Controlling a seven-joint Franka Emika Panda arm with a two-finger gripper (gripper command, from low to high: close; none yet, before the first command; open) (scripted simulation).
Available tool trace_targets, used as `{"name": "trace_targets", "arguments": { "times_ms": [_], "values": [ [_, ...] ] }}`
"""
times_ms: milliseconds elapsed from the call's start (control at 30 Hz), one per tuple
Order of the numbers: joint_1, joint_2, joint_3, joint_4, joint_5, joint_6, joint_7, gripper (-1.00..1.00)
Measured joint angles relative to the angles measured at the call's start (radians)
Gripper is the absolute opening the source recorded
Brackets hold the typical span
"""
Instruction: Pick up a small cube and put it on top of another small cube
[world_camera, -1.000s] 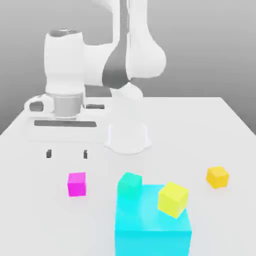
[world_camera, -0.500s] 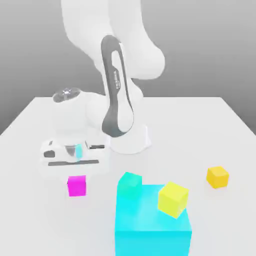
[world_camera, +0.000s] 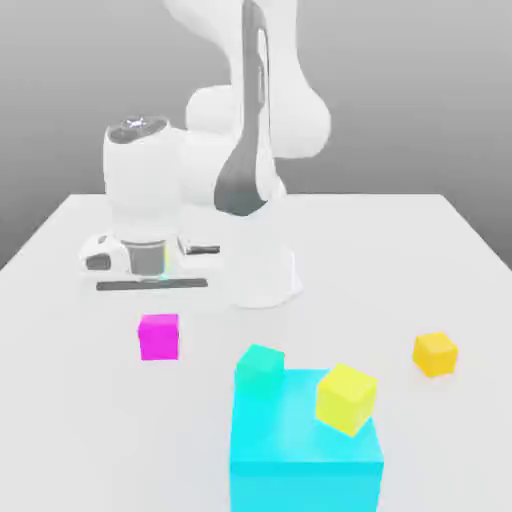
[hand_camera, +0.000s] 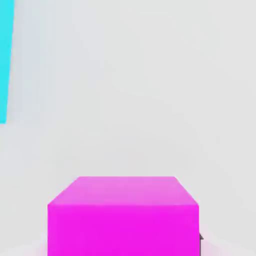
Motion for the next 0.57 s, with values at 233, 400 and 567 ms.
{"name": "trace_targets", "arguments": {
  "times_ms": [233,400,567],
  "values": [
    [0.119,-0.136,0.153,0.127,0.083,-0.258,0.257,-1.00],
    [0.137,-0.058,0.206,0.129,0.088,-0.182,0.334,-1.00],
    [0.131,-0.002,0.214,0.115,0.076,-0.112,0.346,1.00]
  ]
}}
